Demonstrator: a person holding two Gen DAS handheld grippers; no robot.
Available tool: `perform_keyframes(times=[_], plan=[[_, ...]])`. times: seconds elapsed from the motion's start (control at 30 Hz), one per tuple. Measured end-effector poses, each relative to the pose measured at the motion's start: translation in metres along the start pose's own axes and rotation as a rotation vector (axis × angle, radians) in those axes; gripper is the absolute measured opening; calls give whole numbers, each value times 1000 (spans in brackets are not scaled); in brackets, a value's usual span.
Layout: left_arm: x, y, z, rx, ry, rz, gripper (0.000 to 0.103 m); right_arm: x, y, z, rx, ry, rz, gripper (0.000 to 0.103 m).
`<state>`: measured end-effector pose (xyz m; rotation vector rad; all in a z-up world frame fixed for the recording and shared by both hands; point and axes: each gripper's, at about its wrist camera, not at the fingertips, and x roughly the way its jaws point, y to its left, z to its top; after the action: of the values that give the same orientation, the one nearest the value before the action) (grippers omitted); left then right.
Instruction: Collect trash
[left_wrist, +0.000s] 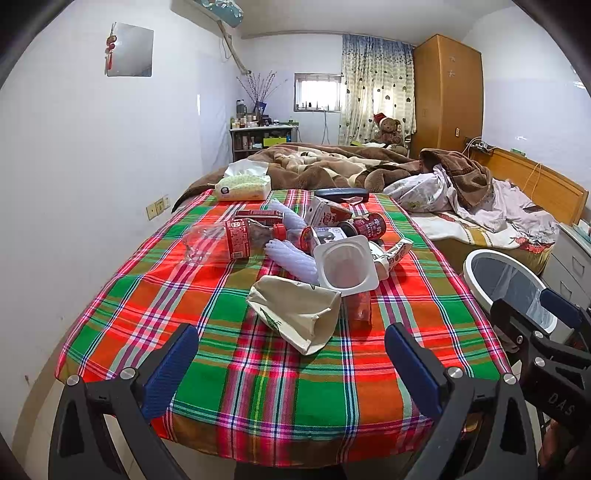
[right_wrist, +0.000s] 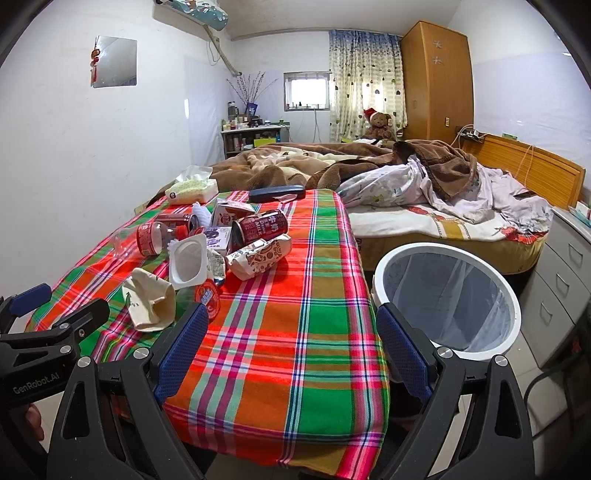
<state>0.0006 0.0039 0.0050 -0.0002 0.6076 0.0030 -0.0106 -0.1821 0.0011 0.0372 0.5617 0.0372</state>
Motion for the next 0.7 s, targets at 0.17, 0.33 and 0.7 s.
perform_keyframes(times=[0.17,0.33,0.7], plan=[[-1,-2,0,1,0,0,102,1,1,-1,2,0,0,94],[-1,0,-1,-3,-1,-2,102,0,0,-1,1,0,-1,94],[-1,0,-1,-1,-1,-2,102,-2,0,0,0,-3,-1,94]])
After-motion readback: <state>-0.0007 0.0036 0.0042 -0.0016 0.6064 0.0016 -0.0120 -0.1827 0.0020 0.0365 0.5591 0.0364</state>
